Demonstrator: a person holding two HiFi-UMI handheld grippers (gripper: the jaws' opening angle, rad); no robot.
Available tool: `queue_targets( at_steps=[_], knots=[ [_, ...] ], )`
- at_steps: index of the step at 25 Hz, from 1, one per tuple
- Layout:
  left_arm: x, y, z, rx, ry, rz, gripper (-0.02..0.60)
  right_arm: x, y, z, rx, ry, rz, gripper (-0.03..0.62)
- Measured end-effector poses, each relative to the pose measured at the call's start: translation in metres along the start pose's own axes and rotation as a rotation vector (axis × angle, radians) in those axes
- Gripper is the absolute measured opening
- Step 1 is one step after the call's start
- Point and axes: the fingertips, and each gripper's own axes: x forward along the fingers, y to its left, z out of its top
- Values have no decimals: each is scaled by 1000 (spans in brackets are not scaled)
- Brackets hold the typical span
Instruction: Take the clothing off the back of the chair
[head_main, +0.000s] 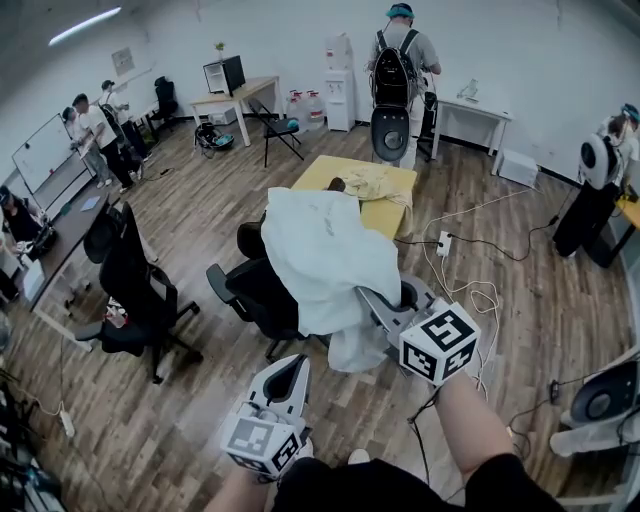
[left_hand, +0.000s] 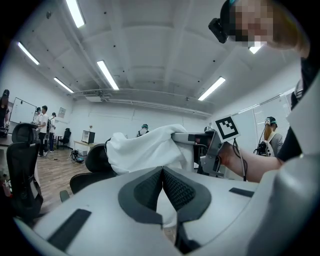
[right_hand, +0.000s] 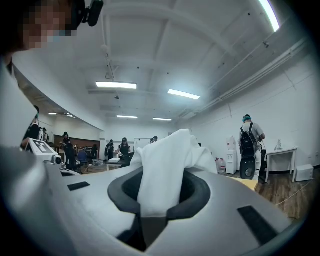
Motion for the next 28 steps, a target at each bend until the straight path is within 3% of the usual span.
queue_targets(
  at_steps=[6,13,19,28],
  knots=[
    [-12,-5,-11,-2,11,-18,17,-21,17,-24,22,12,-5,84],
    [-41,15,-17,-9,28,-52,15,-32,54,-67,55,79,-80,84],
    [-90,38,-16,-27,16,-88,15,-42,107,-81,136,63,-156,83],
    [-172,59,-26,-60,0,-134,17,-49,204,-87,143,68,-193,83]
  ],
)
